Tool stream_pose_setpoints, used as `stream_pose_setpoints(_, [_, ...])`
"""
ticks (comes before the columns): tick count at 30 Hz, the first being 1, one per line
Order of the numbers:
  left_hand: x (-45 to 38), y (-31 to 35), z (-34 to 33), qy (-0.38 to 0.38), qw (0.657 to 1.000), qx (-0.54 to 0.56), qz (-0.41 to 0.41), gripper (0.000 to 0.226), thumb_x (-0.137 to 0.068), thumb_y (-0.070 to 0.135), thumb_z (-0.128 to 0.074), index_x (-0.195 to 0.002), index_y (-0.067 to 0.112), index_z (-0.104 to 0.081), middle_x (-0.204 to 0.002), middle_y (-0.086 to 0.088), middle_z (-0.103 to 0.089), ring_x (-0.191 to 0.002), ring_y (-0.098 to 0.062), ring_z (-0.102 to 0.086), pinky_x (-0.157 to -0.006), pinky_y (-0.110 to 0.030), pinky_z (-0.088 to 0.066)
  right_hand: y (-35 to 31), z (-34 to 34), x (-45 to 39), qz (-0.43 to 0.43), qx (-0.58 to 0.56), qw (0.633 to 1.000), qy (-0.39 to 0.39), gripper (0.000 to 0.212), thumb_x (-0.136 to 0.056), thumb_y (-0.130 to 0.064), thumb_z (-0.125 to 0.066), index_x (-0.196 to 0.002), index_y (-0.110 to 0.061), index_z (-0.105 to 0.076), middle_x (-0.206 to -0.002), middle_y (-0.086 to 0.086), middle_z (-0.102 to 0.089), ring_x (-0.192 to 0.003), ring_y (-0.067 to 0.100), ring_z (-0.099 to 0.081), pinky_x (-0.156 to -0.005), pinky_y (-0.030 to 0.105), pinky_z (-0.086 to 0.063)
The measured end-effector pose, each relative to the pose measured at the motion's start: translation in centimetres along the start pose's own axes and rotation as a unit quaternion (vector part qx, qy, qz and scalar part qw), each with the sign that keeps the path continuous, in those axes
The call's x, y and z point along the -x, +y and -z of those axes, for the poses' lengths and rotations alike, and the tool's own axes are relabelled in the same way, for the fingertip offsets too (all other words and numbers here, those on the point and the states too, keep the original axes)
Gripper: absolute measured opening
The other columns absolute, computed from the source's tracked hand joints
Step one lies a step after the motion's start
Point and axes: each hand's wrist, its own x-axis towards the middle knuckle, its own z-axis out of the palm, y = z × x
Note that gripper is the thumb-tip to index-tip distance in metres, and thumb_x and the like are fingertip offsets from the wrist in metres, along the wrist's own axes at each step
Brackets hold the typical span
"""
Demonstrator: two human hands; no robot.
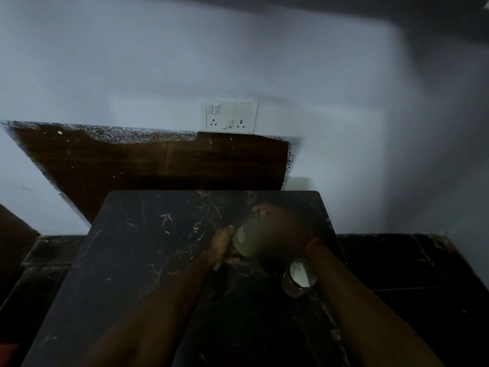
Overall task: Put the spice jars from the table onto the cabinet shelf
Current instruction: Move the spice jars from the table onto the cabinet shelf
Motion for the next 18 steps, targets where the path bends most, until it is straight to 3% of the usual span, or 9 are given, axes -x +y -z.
stream_pose_setpoints(2, [0.4, 0.4, -0.4, -0.052, 0.991, 0.111, 0.05, 0.053, -0.101, 0.054, -0.034, -0.125, 0.014, -0.059, -0.126, -0.022, -0.06, -0.118, -0.041, -0.058, -0.098, -0.057, -0.051, -0.9, 1.3, 0.0, 0.026, -0.022, 0.999, -0.001, 0.08, -0.071, -0.006, -0.084, -0.139, -0.031, -0.051, -0.117, -0.016, -0.056, -0.099, 0.004, -0.057, -0.079, 0.018, -0.052])
stream_pose_setpoints(4, [0.9, 1.3, -0.9, -0.109, 0.968, 0.215, 0.07, 0.057, -0.097, 0.057, -0.042, -0.129, 0.013, -0.056, -0.134, -0.027, -0.055, -0.122, -0.045, -0.056, -0.099, -0.057, -0.05, -1.8, 2.4, -0.1, 0.046, -0.056, 0.997, 0.009, 0.079, -0.074, 0.001, -0.081, -0.141, -0.026, -0.05, -0.117, -0.016, -0.055, -0.095, 0.002, -0.057, -0.072, 0.014, -0.052])
stream_pose_setpoints(7, [1.2, 2.5, -1.7, -0.148, 0.939, 0.305, 0.056, 0.058, -0.093, 0.052, -0.053, -0.135, 0.011, -0.056, -0.138, -0.028, -0.054, -0.126, -0.044, -0.055, -0.104, -0.054, -0.047, -2.5, 3.6, -0.5, 0.068, -0.121, 0.99, 0.015, 0.081, -0.073, 0.004, -0.08, -0.143, -0.024, -0.049, -0.132, -0.01, -0.054, -0.116, 0.009, -0.054, -0.086, 0.025, -0.057])
stream_pose_setpoints(10, [1.4, 3.7, -2.5, -0.15, 0.92, 0.361, 0.022, 0.062, -0.089, 0.044, -0.061, -0.141, 0.011, -0.052, -0.141, -0.028, -0.052, -0.13, -0.043, -0.052, -0.107, -0.056, -0.043, -2.9, 4.5, -1.0, 0.078, -0.187, 0.979, 0.031, 0.082, -0.07, -0.001, -0.083, -0.142, -0.025, -0.052, -0.142, -0.003, -0.053, -0.13, 0.019, -0.049, -0.101, 0.042, -0.053])
stream_pose_setpoints(18, [2.4, 6.7, -4.6, -0.207, 0.87, 0.442, -0.063, 0.06, -0.085, 0.017, -0.071, -0.141, 0.008, -0.05, -0.142, -0.033, -0.047, -0.128, -0.054, -0.048, -0.11, -0.065, -0.035, -4.9, 6.4, -1.9, 0.109, -0.329, 0.931, 0.114, 0.056, -0.078, -0.016, -0.074, -0.132, -0.023, -0.059, -0.137, 0.005, -0.058, -0.128, 0.026, -0.053, -0.104, 0.044, -0.049])
